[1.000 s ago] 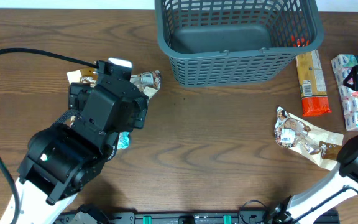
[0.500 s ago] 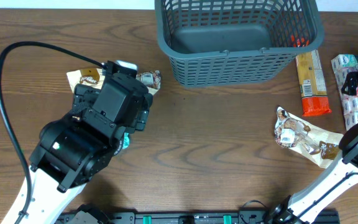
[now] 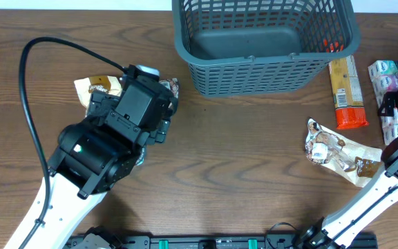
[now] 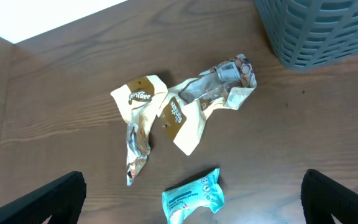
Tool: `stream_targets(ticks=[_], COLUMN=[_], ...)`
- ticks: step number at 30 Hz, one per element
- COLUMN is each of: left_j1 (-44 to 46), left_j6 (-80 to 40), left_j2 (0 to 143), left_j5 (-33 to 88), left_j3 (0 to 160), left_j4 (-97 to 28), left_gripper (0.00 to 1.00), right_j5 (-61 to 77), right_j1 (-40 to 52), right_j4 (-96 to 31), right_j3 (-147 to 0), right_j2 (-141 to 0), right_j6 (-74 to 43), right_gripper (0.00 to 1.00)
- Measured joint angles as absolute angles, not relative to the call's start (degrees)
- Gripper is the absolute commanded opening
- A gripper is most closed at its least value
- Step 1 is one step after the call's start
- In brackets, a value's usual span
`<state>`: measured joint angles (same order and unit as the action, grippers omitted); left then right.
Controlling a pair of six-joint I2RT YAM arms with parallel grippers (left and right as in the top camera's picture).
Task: Pack container
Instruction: 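Grasp the strip of tissue packs with the right gripper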
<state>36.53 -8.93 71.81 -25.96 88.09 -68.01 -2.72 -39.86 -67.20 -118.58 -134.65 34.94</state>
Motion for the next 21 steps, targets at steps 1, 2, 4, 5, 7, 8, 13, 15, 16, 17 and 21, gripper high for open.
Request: stream_targets(ticks=[1,2,4,5,7,8,13,15,16,17,21], left_j1=[36.53,36.53,36.53,36.53,36.53,36.53,36.53,36.53,36.53,36.53,36.53], left_j6=[-8.93,-8.93,-8.93,-8.93,-8.93,-8.93,-8.93,-8.93,-8.93,-8.93,-8.93], left_j2=[71.90,71.99,72.03,72.03,72.03,72.03,72.12,72.20,72.23,72.25,72.27], left_j5=[-25.96,-25.96,-25.96,-25.96,-25.96,-25.96,-25.96,-25.96,-25.96,-25.96,-25.96], left_j3=[88.09,88.09,88.09,88.09,88.09,88.09,88.09,88.09,88.09,88.09,88.09], left_j4=[-68.01,-68.03,-68.03,-68.05,-68.03,-68.03,-68.05,-68.03,-68.05,-68.05,-68.07], left_gripper=[0.99,0.98,0.99,0.99,0.99,0.99,0.99,0.99,0.99,0.99,0.98], right_j5=[-2.55,-2.37,-1.76,-1.37,-0.49,-0.10,0.86,1.13,1.15,1.17,1.45], right_j1=[-40.10,-40.36,-40.80,-40.93,-41.23,-41.39,-41.74,-41.74,-41.74,-41.74,-41.74], right_j4=[-67.22,-67.22,-67.24,-67.24,-67.18,-67.13,-65.60,-64.55,-63.90,-63.46,-62.43], right_j3=[-118.58,-118.58,-118.48,-118.45,-118.43,-118.39,-116.18,-114.54,-113.56,-112.75,-110.24], right_j2=[-135.06,-135.39,-135.74,-135.74,-135.74,-135.74,-135.74,-135.74,-135.74,-135.74,-135.74], right_j6=[34.92,34.81,34.68,34.57,34.50,34.48,34.04,33.67,33.63,33.61,32.97], right_gripper=[0.99,0.99,0.99,0.99,0.99,0.99,0.89,0.89,0.85,0.72,0.03])
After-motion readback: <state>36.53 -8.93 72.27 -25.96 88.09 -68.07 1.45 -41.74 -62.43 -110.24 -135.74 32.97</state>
